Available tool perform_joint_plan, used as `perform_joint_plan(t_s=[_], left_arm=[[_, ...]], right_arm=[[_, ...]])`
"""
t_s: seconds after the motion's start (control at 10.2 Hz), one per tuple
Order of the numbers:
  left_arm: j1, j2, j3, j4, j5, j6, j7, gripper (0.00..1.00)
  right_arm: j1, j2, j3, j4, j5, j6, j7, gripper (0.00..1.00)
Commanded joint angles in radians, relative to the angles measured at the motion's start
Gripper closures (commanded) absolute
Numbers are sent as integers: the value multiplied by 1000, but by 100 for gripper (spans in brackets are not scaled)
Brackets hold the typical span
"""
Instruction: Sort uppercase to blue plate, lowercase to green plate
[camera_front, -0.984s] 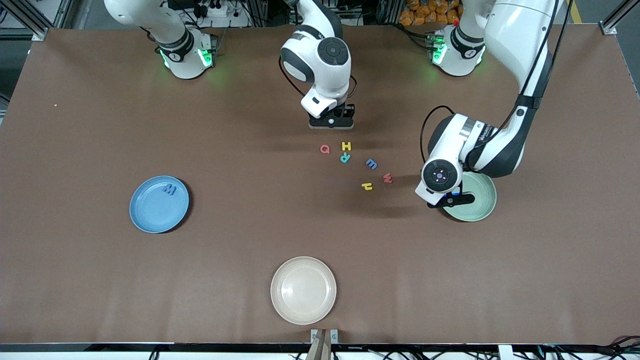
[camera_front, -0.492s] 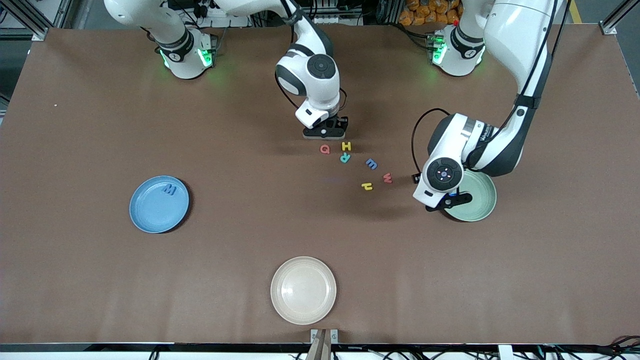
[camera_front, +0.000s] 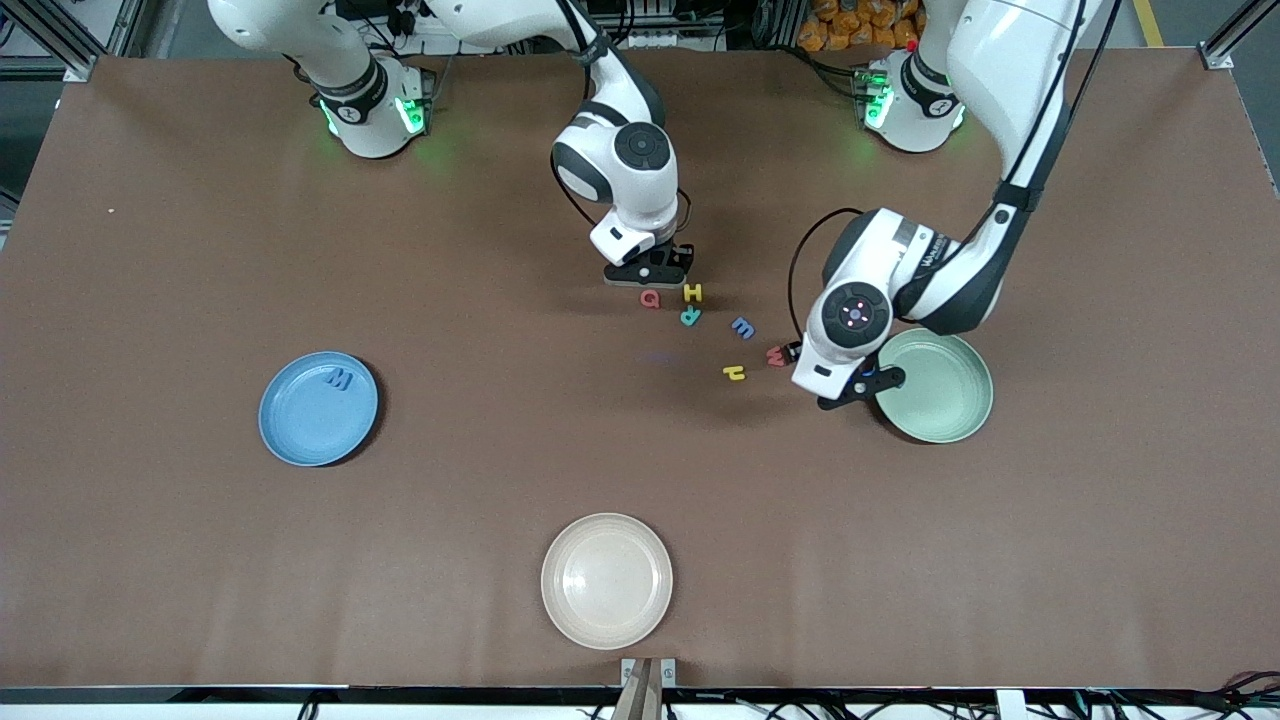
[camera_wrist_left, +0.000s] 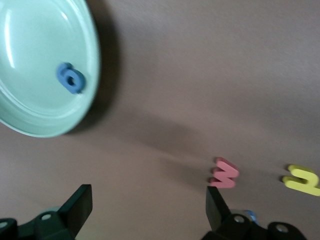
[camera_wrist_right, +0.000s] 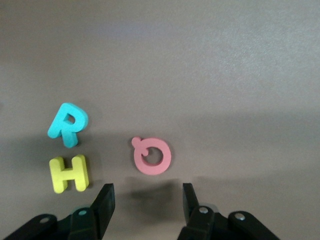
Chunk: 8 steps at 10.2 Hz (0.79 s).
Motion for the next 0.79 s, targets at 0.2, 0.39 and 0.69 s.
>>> perform_joint_plan(t_s=[0.2,0.39,0.69], left_arm=[[0,-33,-22,-126,-17,202,-64,0],[-18,-24,-22,-181,-8,337,-65,0],[-18,-24,-24,-242,82,432,-64,0]], right_arm=[[-22,52,-5,52,-57,4,23,41],[-25,69,-5,69,-57,4,22,41],[-25,75,-7,72,-79,4,18,50]])
